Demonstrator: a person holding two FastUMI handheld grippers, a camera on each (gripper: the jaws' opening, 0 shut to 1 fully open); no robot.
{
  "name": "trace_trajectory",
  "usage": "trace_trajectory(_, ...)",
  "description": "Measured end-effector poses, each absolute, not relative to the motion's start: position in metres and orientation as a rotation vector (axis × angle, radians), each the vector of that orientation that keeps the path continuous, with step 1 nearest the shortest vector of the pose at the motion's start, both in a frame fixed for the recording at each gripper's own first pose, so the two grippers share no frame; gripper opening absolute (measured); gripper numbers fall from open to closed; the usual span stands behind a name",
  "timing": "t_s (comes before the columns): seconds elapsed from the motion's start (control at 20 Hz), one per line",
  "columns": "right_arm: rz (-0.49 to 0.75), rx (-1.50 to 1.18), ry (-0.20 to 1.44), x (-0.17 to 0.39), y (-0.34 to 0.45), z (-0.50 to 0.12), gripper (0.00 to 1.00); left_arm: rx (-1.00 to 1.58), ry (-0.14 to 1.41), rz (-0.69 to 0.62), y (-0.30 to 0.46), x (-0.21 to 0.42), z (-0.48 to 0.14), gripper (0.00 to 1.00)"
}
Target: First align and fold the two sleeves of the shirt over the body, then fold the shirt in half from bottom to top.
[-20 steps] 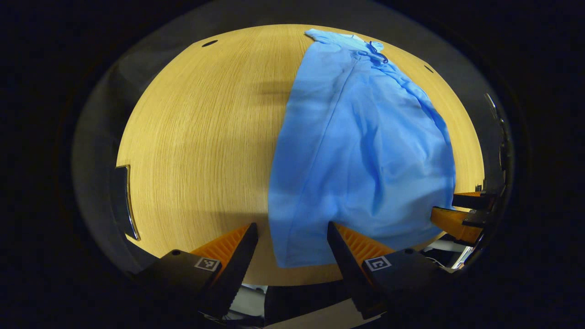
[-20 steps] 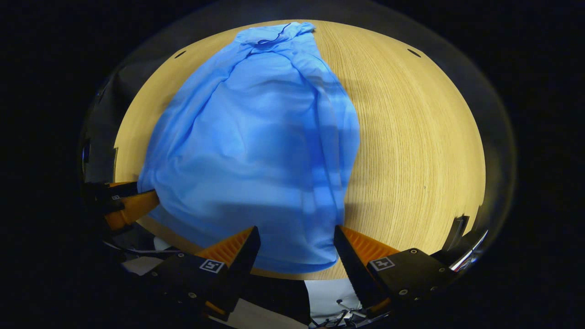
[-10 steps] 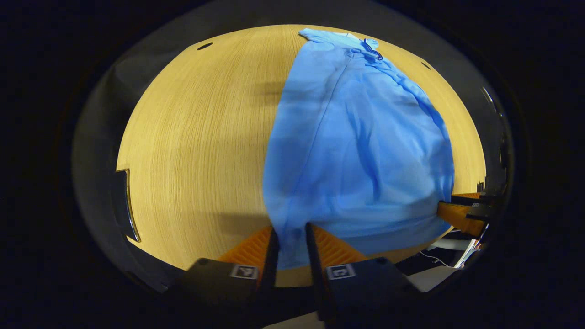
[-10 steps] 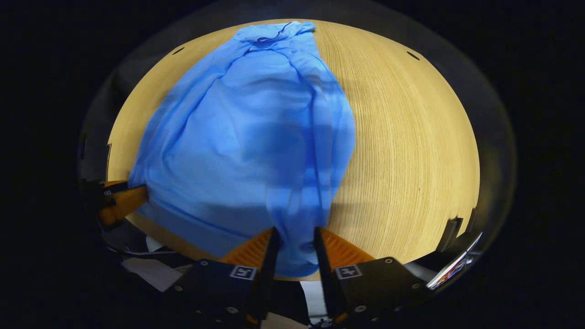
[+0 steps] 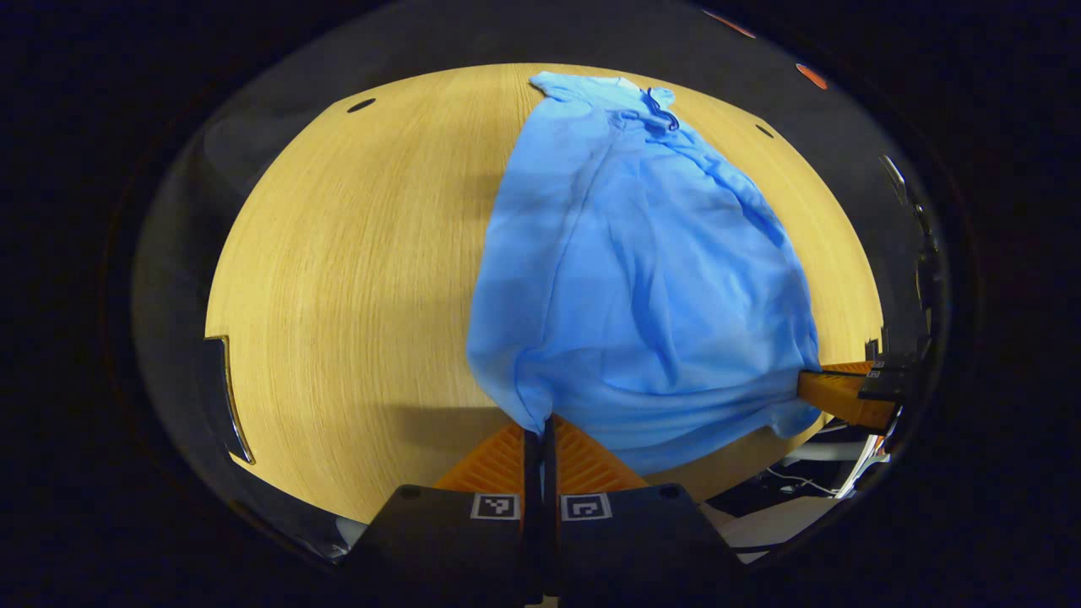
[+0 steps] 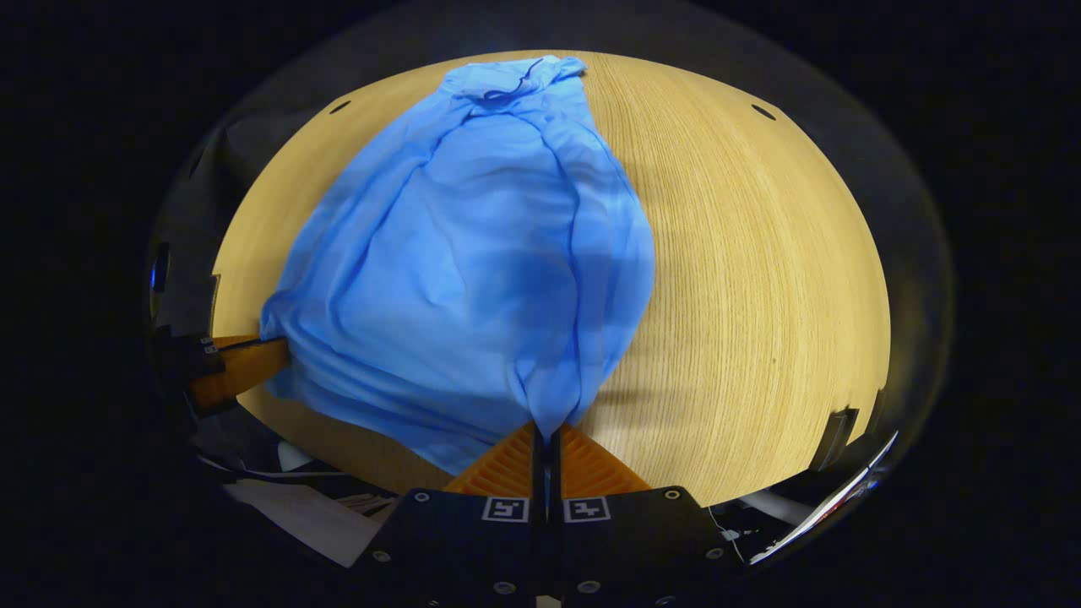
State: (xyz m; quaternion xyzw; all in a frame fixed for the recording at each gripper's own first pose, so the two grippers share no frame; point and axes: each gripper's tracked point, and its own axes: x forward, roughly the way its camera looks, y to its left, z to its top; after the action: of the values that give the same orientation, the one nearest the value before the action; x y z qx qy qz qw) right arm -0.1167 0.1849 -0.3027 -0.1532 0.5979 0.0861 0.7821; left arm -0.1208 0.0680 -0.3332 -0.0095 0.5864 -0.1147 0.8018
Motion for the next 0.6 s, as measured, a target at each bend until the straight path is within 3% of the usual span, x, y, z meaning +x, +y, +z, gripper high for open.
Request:
trace_trajectory(0.15, 0.201, -0.295, 1.242, -0.099, 0.194, -0.283, 0.01, 0.066, 1.162, -0.272, 0.074, -0.091, -0.311, 0.04)
trace_trajectory(0.6, 0.212, -0.293, 1.068, -0.022, 0.208, -0.224, 0.00, 0.001, 0.991, -0.285, 0.056, -0.005, -0.252, 0.04)
